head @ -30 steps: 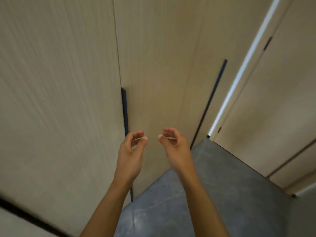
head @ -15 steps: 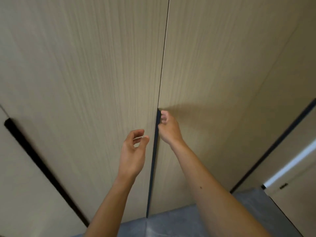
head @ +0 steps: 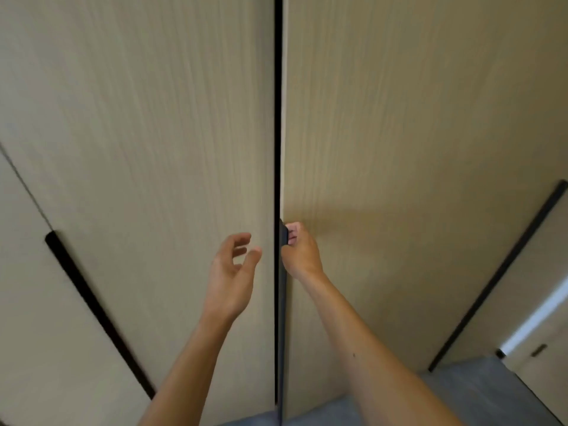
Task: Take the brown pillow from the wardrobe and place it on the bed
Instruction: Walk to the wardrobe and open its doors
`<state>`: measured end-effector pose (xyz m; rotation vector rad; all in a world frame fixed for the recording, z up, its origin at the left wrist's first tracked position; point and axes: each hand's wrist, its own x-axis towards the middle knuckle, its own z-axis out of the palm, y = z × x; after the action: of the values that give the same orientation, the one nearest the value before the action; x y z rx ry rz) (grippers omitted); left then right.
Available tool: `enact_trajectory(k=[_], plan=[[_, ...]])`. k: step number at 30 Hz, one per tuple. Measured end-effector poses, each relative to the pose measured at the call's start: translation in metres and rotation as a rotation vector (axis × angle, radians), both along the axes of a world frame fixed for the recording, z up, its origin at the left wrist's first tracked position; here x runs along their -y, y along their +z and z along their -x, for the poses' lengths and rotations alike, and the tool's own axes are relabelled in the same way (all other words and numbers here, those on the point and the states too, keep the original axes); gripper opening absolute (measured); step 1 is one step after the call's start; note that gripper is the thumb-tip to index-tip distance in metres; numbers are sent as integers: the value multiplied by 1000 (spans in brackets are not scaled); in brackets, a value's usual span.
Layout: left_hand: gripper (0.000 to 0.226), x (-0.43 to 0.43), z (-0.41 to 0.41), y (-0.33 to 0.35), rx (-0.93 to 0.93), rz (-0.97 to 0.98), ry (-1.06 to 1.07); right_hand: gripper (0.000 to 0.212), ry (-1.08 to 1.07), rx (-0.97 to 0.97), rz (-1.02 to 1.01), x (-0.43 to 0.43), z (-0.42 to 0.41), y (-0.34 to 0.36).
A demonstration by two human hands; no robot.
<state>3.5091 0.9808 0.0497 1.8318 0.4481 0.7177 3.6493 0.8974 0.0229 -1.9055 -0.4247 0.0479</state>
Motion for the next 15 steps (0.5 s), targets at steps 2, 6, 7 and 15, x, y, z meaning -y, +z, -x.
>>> enact_trajectory(k=[2,6,7,15], plan=[[44,11,-13,20,31,-59,-77,32,-11,14,-51,22,20,-4],[68,45,-30,59,114,-156,-287,28,-99,44,-141,71,65,-17],[72,58,-31,66,139,-171,-355,27,-143,40,-151,83,76,-20],[64,161,-22,75,450,-190,-665,33,-517,103,-126,178,131,-25]])
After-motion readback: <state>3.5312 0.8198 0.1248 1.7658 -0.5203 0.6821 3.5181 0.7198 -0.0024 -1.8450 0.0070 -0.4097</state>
